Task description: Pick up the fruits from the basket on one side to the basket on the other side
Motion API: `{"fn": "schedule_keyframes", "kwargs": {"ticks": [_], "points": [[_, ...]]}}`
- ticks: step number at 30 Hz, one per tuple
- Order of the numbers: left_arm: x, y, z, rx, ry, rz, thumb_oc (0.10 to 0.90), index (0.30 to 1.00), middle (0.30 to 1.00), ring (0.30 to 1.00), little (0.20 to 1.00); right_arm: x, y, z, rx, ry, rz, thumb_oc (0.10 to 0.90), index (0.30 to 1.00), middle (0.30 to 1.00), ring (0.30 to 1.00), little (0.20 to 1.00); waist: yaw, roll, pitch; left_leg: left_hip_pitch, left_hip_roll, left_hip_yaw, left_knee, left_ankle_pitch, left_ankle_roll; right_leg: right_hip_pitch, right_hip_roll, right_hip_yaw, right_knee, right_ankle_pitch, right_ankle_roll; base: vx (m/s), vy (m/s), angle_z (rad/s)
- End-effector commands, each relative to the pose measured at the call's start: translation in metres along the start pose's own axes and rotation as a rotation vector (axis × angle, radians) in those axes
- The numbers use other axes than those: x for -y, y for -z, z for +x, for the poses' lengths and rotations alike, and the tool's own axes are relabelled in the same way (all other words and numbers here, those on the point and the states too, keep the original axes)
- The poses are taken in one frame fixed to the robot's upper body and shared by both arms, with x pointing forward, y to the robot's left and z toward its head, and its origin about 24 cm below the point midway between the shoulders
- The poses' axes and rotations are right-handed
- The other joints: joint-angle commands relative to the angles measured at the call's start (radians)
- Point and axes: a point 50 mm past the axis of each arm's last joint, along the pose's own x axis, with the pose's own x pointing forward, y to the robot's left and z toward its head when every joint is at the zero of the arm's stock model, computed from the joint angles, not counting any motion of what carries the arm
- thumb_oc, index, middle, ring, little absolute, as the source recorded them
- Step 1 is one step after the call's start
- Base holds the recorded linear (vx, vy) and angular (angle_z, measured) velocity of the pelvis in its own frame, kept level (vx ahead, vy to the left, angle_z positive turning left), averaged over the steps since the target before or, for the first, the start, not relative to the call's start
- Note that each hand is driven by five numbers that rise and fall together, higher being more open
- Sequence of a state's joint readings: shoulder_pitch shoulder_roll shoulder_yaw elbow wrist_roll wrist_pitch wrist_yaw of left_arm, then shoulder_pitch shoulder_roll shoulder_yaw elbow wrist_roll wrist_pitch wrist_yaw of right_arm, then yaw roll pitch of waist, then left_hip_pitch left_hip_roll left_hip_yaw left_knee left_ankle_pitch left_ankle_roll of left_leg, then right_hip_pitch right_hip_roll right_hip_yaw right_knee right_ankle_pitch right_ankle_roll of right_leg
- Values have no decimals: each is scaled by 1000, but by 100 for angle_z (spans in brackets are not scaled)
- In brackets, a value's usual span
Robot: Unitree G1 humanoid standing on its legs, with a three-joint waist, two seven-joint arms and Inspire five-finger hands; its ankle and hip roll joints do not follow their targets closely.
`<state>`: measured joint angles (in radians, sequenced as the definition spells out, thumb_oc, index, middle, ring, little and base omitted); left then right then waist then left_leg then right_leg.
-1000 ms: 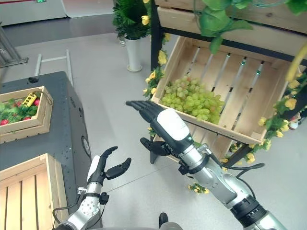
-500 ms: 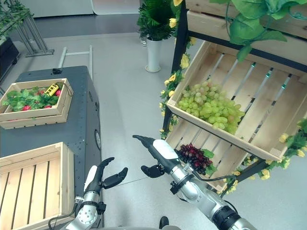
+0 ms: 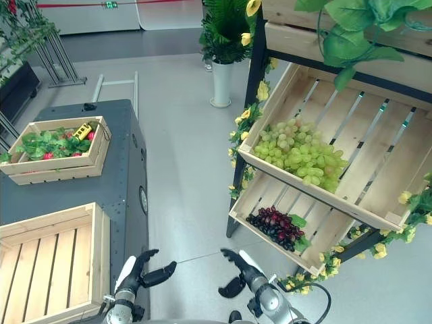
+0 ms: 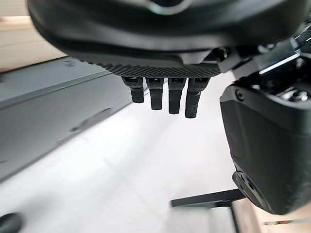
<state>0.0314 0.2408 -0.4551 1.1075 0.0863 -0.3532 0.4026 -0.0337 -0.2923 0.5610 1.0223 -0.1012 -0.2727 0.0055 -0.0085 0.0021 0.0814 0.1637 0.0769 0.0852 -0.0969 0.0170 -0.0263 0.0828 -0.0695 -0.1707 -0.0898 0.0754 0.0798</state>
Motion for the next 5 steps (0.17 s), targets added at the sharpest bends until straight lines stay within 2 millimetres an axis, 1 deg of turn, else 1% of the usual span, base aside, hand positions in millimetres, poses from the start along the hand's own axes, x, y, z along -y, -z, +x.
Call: {"fn": "schedule_keyframes", "kwargs": {"ticks": [1, 5], "points": [[-12, -32, 21, 103, -7, 44, 800, 900, 900, 900, 900, 16, -34, 14, 112, 27, 47, 800, 900, 900, 900, 900, 11, -33, 2, 15, -73, 15, 56, -170, 53, 79, 7, 20, 59, -169, -5, 31, 6, 1], [-9, -27, 20, 69, 28, 30, 800, 900, 900, 900, 900, 12, -30, 14, 92, 14, 38, 800, 900, 900, 900, 900, 11, -30, 1, 17, -74, 11, 58, -169, 53, 82, 8, 21, 64, -173, -7, 9, 2, 0]]}}
